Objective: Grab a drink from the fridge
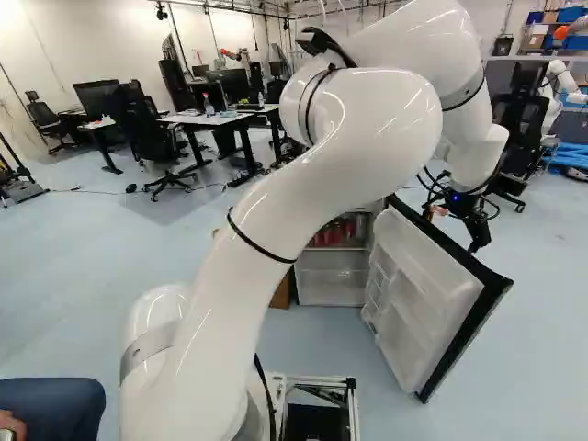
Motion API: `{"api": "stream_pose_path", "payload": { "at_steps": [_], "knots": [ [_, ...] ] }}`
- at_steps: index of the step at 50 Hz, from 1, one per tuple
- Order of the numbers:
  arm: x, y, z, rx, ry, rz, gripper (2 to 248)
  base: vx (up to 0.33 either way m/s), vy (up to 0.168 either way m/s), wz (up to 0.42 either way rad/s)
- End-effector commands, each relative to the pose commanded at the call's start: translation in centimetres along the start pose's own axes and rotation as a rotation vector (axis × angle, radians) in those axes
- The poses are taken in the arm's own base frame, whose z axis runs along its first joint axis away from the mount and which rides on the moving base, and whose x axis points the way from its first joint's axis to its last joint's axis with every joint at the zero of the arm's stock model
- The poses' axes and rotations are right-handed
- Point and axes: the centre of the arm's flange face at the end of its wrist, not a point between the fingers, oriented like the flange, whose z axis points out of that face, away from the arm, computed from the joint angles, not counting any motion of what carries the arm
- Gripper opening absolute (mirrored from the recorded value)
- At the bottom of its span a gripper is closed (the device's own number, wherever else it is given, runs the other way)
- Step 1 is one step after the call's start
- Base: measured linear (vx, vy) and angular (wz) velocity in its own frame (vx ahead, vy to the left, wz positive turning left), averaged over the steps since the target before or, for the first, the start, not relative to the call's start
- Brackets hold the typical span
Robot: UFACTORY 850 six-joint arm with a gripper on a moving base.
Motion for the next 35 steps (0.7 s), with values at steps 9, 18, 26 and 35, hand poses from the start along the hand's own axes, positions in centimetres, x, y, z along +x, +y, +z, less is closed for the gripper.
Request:
{"api": "stream_pose_path", "payload": {
  "at_steps": [9,18,26,35],
  "knots": [
    [-0.5,-0.1,-0.1,0.0,-0.008,-0.001,247,0.0,0.0,0.0],
    [-1.1,-0.2,-0.3,-0.001,-0.016,-0.003,247,0.0,0.0,0.0],
    [-1.6,-0.3,-0.4,-0.001,-0.023,-0.005,247,0.0,0.0,0.0],
    [-2.2,-0.5,-0.5,-0.001,-0.031,-0.007,247,0.0,0.0,0.0]
  ]
}}
